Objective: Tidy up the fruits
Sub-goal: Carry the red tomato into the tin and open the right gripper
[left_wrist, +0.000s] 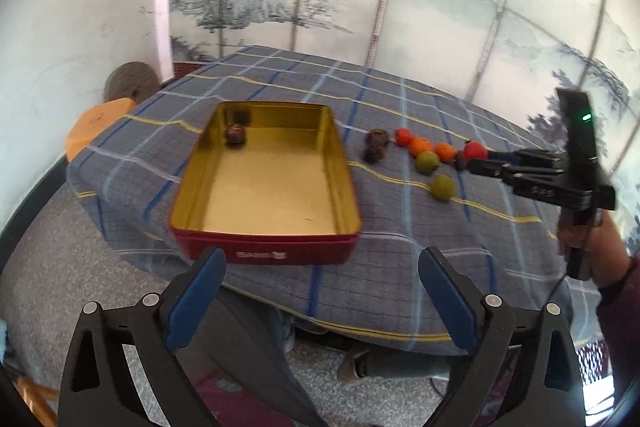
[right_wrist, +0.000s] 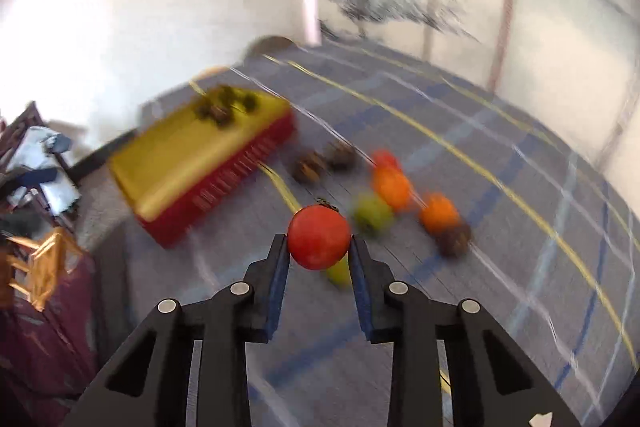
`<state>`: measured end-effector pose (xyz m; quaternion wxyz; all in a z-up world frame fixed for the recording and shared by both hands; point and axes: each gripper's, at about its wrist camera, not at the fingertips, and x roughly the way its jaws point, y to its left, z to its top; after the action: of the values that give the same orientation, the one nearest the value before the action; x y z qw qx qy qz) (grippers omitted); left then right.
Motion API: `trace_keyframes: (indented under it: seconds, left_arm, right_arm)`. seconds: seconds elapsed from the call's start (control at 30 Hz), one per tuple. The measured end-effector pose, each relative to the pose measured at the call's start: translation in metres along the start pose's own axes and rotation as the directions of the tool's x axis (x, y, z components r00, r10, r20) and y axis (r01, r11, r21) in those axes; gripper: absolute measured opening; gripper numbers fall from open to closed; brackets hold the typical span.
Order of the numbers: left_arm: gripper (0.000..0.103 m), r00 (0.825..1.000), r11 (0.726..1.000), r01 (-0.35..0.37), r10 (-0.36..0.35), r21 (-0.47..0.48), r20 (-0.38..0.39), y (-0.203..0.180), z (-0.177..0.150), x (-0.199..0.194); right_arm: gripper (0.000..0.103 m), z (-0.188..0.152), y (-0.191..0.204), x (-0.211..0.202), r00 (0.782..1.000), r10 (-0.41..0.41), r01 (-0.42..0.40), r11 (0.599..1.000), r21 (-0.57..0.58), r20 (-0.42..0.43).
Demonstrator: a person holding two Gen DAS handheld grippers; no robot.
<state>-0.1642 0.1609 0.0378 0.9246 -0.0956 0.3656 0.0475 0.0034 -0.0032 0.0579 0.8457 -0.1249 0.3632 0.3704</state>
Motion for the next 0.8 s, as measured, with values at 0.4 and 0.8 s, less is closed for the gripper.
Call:
trace_keyframes:
  seconds: [0.4,0.8]
  left_arm:
    - [0.097,0.975,0.979,-0.203,0.203,0.017,-0.093,0.044,-0.005,0.022]
    - [0.097,0.955,0.964,-0.260,0.266,0.060,-0.134,0.060,-0.012,0.035]
  right_arm:
    - [0.028,0.086,0.103,0.112,0.974,0.208,-0.214,0.974,-0.069,-0.084]
    - [0.028,0.123,0.119,0.188,0.963,0.185,-0.187,0.982,0.008,-0.198]
